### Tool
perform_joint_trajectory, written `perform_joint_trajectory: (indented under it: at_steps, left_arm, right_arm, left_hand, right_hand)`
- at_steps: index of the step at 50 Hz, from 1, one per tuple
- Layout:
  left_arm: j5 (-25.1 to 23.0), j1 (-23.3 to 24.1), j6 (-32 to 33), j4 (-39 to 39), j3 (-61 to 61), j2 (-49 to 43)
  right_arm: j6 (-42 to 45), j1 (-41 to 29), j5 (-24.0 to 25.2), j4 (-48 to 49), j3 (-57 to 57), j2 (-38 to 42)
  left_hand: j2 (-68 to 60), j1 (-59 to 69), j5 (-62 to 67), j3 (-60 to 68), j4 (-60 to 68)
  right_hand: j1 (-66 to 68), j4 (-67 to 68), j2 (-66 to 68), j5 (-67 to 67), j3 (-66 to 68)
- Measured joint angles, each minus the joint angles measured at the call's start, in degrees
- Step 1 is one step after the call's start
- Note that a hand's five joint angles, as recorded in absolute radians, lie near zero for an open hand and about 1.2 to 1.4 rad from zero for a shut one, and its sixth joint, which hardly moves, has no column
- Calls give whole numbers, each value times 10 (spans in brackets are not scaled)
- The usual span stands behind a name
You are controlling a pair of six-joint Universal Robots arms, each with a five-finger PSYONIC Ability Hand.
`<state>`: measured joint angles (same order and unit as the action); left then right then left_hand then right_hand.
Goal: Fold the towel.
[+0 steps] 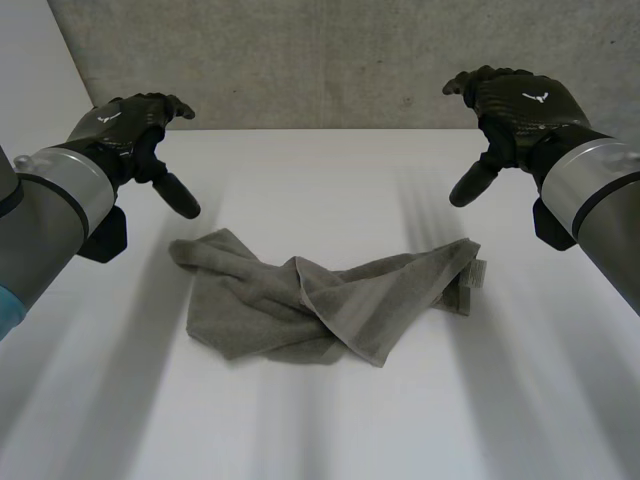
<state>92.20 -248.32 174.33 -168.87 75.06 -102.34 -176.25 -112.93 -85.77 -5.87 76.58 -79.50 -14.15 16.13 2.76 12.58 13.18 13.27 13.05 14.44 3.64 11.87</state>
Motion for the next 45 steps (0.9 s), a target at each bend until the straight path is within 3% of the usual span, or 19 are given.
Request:
perform_joint_trajectory:
  at_steps: [7,11,17,23,28,31,40,45]
  left_arm:
    - [-19,-4,19,-50,2,-29]
    - [-63,-12,64,-85,2,-74]
    - [-125,-41,145,-98,-4,-151]
    - [-146,-61,211,-90,-15,-212]
    - [-146,-66,242,-65,-25,-240]
    - [-145,-65,252,-31,-34,-253]
    - [-141,-59,253,49,-47,-252]
    - [-133,-51,249,93,-51,-231]
  right_arm:
    - [30,-19,35,-5,11,7]
    - [27,-60,41,5,31,39]
    - [-24,-122,6,78,66,113]
    - [-50,-162,-31,171,88,185]
    - [-52,-176,-43,204,85,233]
    - [-51,-179,-43,207,75,264]
    - [-50,-169,-19,198,57,286]
    - [-48,-135,19,181,35,247]
  left_hand:
    - [0,0,1,0,0]
    - [0,0,1,0,0]
    - [0,0,1,0,0]
    - [-9,3,25,0,0]
    - [-161,133,171,0,0]
    - [-334,309,339,0,0]
    - [-603,575,627,0,0]
    - [-604,579,636,0,0]
  right_hand:
    - [0,0,0,0,0]
    - [0,0,0,0,0]
    - [0,0,0,0,0]
    - [0,0,0,0,0]
    - [25,0,18,21,0]
    - [160,0,154,164,0]
    - [580,0,583,579,0]
    - [603,0,592,603,0]
